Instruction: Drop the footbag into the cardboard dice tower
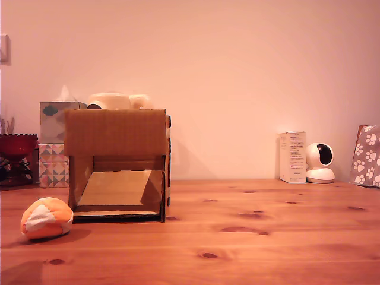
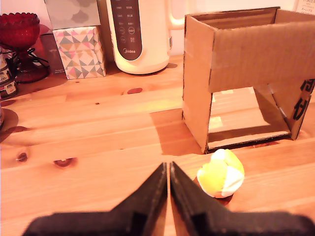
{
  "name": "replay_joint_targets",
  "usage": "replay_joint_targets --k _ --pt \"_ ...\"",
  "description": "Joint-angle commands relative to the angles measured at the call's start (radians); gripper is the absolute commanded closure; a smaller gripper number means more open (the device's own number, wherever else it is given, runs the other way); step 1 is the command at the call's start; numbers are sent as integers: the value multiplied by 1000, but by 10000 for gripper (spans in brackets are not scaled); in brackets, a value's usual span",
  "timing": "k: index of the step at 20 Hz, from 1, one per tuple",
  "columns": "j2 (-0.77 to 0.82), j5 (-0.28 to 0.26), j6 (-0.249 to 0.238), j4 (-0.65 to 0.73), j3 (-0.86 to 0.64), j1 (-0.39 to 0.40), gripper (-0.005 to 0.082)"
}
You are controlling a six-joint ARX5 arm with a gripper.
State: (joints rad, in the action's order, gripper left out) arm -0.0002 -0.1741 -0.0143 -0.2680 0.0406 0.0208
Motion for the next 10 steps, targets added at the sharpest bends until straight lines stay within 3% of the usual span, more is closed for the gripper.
replay_joint_targets --k 1,10 --pt "-12 -5 15 6 -24 0 793" --pt "-12 -6 24 20 -24 0 793"
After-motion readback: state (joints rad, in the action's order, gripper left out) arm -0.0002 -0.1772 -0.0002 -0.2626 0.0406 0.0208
